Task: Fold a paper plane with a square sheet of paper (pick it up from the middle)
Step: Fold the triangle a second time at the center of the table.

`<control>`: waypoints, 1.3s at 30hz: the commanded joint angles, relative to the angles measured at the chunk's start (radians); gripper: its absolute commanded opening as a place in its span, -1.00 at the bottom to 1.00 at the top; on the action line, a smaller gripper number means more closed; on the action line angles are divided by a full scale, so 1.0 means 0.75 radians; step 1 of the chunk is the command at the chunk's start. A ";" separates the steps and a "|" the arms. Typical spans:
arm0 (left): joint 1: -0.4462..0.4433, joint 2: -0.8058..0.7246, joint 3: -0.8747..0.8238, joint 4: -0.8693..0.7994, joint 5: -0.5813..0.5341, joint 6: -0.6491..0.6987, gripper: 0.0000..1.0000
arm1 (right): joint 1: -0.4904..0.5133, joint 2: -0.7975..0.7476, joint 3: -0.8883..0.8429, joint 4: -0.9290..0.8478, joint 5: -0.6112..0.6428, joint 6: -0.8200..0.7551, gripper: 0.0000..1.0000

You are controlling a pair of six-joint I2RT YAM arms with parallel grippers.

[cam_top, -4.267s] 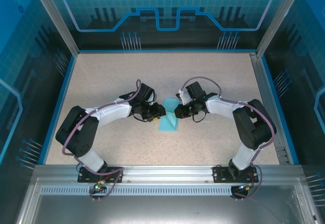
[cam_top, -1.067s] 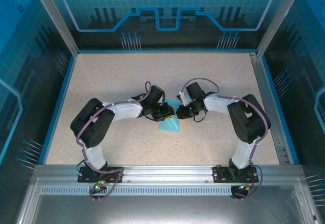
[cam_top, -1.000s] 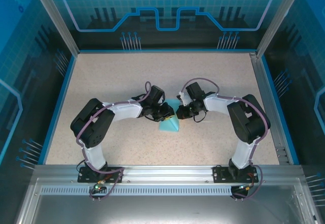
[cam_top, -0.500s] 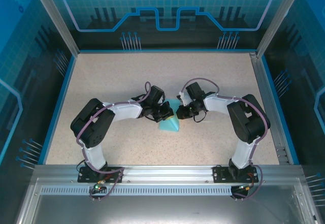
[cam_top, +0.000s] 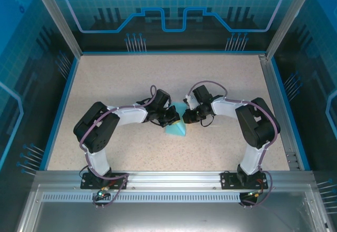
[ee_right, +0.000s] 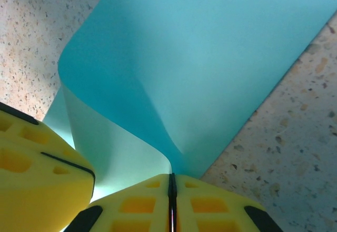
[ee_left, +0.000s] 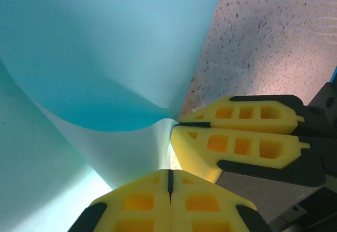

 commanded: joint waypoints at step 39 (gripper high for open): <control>-0.022 0.117 -0.083 0.103 0.003 -0.025 -1.00 | -0.067 -0.192 -0.067 -0.021 -0.047 0.133 -0.35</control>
